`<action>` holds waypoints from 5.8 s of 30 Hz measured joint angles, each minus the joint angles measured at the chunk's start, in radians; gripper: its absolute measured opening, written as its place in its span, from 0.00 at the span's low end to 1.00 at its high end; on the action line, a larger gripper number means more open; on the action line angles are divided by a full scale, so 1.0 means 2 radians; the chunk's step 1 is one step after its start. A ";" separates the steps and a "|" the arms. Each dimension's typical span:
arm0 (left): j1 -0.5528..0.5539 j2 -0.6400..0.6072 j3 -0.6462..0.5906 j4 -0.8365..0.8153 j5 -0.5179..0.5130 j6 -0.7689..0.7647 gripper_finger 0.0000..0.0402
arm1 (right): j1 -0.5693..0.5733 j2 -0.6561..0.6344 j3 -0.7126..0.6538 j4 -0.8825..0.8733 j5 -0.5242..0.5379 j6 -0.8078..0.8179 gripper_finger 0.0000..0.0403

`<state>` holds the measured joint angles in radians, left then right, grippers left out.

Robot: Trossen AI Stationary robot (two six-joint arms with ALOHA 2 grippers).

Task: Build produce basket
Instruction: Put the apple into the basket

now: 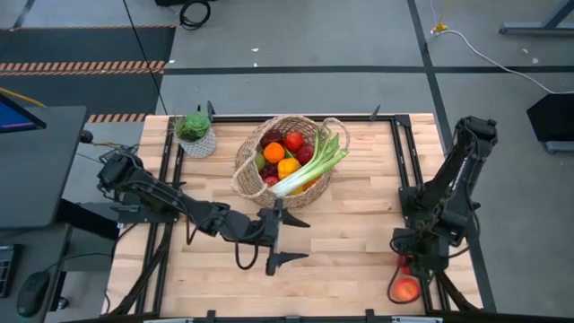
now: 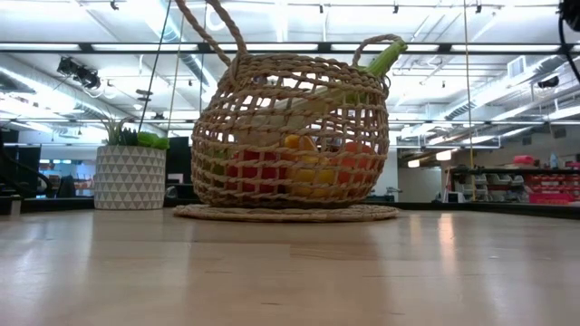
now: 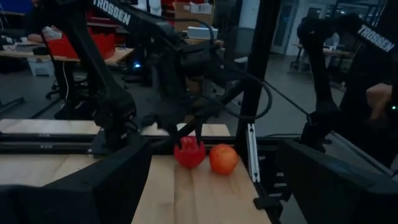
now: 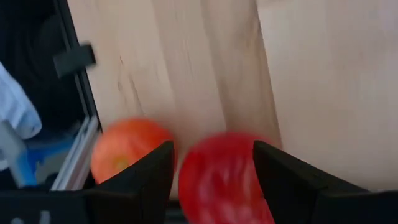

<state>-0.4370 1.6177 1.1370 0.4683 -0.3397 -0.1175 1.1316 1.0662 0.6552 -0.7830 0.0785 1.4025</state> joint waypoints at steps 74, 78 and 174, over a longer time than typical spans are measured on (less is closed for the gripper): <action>0.007 0.000 0.000 0.004 -0.012 -0.001 0.88 | -0.087 0.131 0.119 -0.074 0.242 -0.276 0.56; 0.006 0.000 0.000 0.004 -0.012 -0.001 0.88 | -0.108 0.140 0.119 -0.027 0.249 -0.335 0.56; 0.007 0.000 0.000 0.004 -0.012 -0.001 0.88 | -0.009 0.226 0.123 0.188 0.092 -0.366 0.56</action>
<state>-0.4226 1.6173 1.1379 0.4767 -0.3630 -0.1187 1.1133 1.5185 0.9009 -0.4068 0.2628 0.6711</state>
